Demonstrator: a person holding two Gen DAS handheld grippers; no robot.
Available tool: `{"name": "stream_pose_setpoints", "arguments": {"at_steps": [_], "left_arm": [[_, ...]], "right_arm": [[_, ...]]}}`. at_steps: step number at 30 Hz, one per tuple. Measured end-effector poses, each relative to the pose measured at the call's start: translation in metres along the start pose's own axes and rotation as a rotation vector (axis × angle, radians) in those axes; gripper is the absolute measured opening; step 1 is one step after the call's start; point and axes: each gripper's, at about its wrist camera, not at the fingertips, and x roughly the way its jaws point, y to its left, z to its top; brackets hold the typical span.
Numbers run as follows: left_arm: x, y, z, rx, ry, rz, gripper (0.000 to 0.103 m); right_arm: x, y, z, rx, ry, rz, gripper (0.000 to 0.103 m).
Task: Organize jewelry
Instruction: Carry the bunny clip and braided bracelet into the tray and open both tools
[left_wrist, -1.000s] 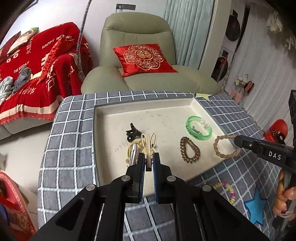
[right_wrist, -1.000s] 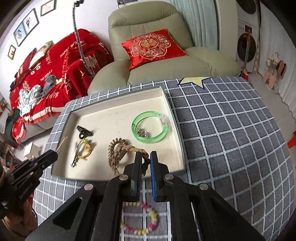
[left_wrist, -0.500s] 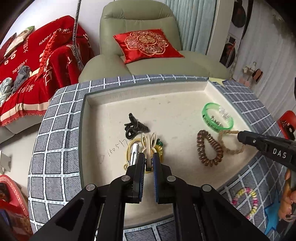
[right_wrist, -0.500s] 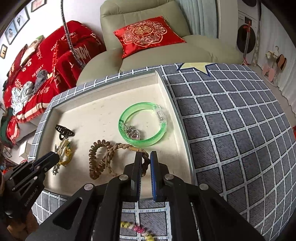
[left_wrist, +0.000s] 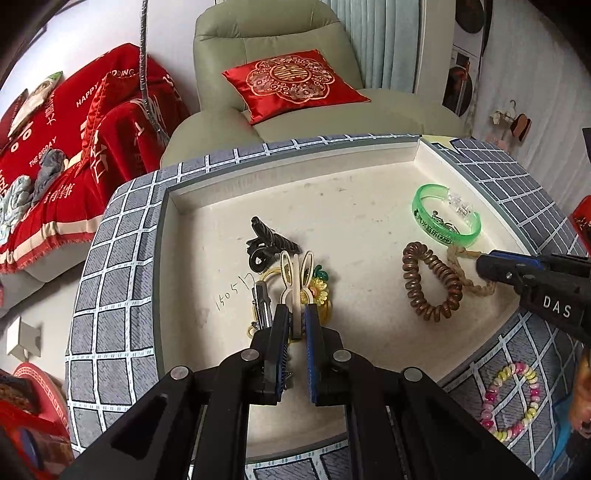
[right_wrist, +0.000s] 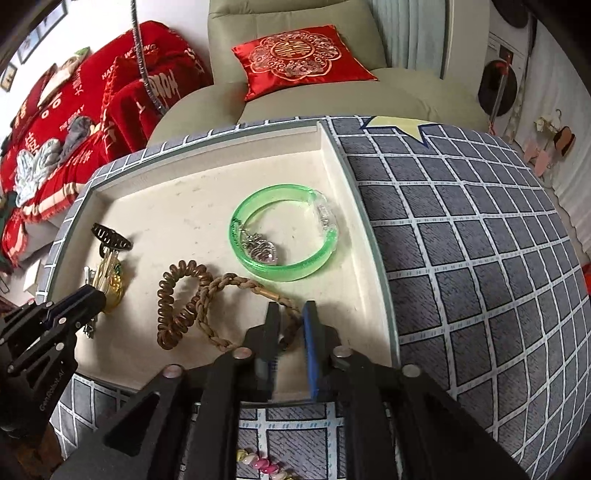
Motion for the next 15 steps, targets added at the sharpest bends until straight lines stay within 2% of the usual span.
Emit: {"name": "stream_pose_setpoints", "arguments": {"at_steps": [2, 15], "left_arm": [[-0.001, 0.000, 0.000, -0.006, -0.005, 0.000, 0.025], [-0.018, 0.002, 0.002, -0.033, -0.044, 0.011, 0.025]], "right_arm": [[-0.003, 0.002, 0.000, -0.001, -0.015, 0.004, 0.062], [-0.045, 0.000, -0.010, 0.048, -0.106, 0.063, 0.068]]}}
